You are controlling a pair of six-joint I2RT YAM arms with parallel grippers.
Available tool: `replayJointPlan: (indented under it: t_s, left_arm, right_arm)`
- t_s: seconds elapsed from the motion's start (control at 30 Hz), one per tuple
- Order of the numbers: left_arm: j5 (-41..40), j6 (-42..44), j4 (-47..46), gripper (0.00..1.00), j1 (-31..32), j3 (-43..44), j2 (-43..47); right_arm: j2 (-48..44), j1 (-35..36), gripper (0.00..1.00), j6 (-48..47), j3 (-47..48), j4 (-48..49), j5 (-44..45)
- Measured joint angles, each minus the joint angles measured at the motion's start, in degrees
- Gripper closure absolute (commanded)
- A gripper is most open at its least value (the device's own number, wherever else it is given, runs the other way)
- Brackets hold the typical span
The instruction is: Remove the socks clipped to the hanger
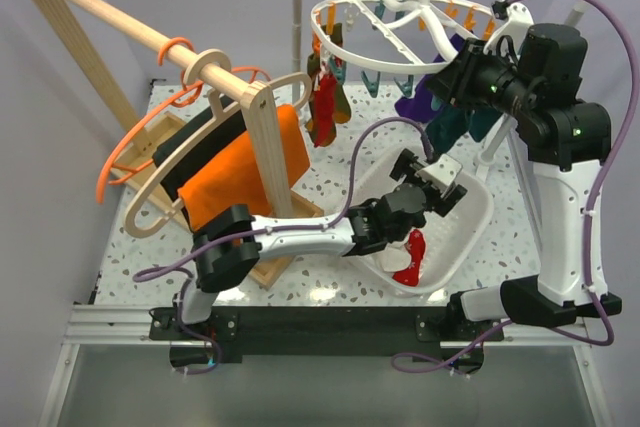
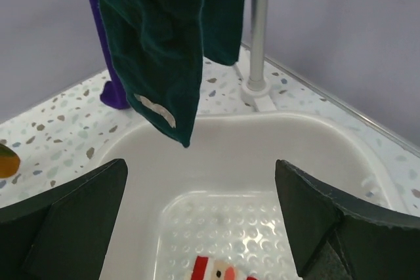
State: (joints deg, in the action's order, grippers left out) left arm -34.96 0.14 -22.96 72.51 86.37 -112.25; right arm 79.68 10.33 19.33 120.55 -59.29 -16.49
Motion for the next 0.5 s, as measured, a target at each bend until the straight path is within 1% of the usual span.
replayJointPlan:
  t_s: [0.17,0.33,0.4,0.43,0.5]
  left_arm:
    - [-5.2,4.5,-5.5,0.00,-0.1,6.8,-7.6]
    - [-8.1,10.0,-11.3,0.08,-0.4,12.5,-14.2]
    - [-8.7,11.6,-14.1,0.15,-0.7,13.1,-16.0]
    - [-9.0,12.7,-15.8,0.24,-0.9,13.7,-17.1]
    - [-9.5,14.4,-18.3,0.30,-1.6,15.1,-19.2]
  right_arm:
    - [0.0,0.0,1.00,0.5,0.6,0.0,-0.7]
    - [0.0,-0.2,1.00,0.8,0.6,0.0,-1.3]
    - [0.0,-0.2,1.00,0.9,0.6,0.0,-1.6]
    - [0.0,-0.2,1.00,1.0,0.6,0.0,-1.8]
    - [0.0,-0.2,1.00,1.2,0.6,0.1,-2.8]
